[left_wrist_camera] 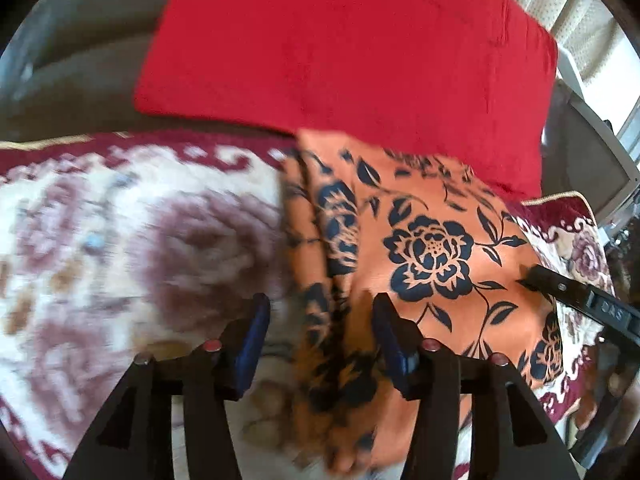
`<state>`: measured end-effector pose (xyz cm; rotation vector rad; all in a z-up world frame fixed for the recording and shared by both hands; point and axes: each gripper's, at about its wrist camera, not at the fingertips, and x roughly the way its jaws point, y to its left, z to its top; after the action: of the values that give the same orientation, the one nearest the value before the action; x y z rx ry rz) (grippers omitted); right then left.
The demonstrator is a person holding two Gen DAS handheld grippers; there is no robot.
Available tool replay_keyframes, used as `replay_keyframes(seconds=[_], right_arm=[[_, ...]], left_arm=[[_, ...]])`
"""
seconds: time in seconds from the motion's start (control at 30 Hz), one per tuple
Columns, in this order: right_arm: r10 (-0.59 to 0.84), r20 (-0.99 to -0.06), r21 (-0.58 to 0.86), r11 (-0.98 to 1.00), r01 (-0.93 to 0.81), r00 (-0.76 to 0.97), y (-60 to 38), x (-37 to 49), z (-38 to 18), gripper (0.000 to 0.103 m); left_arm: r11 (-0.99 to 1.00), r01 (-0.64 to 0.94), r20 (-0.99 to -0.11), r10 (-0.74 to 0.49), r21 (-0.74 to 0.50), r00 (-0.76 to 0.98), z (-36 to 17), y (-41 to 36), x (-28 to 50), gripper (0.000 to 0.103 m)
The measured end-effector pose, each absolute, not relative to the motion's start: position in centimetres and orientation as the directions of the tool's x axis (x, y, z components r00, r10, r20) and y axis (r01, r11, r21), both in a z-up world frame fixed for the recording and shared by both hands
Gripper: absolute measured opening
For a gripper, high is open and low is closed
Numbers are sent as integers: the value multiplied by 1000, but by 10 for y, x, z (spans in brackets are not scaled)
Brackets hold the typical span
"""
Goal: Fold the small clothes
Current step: 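Release the folded blouse and withdraw both grippers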
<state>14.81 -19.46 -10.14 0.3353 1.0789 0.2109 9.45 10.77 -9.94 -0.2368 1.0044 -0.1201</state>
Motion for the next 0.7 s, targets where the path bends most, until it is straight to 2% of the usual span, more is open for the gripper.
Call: replay_keyframes(seconds=[0.03, 0.07, 0.13, 0.2, 0.23, 0.3, 0.37, 0.47, 0.7], right_arm=[[277, -824, 310, 951, -16, 494, -187, 138, -90, 66], [258, -813, 283, 958, -33, 523, -178, 127, -79, 69], [246, -800, 250, 966, -69, 547, -165, 109, -65, 71], [229, -787, 226, 971, -77, 572, -150, 87, -55, 76], [240, -781, 231, 969, -90, 576, -143, 74, -52, 80], [249, -778, 238, 967, -96, 576, -133, 51, -52, 81], [232, -796, 202, 973, -115, 559, -120, 36, -56, 80], [187, -810, 150, 982, -111, 555, -114, 24, -56, 81], [111, -790, 79, 994, -79, 604, -122, 6, -33, 81]], left_arm=[[973, -16, -812, -182, -229, 554, -92, 112, 86, 66], [980, -33, -804, -140, -194, 577, -83, 114, 74, 76], [989, -60, -780, -71, -138, 622, -67, 116, 52, 82], [992, -82, -770, -20, -94, 638, -52, 112, 39, 91], [993, -79, -772, -14, -84, 635, -48, 110, 32, 91], [995, -68, -766, -11, -72, 642, -42, 108, 25, 92], [996, -62, -773, -13, -67, 634, -38, 100, 18, 98], [995, -43, -774, -45, -93, 632, -30, 84, 14, 98], [998, 0, -730, -41, -56, 682, -3, 56, -4, 100]])
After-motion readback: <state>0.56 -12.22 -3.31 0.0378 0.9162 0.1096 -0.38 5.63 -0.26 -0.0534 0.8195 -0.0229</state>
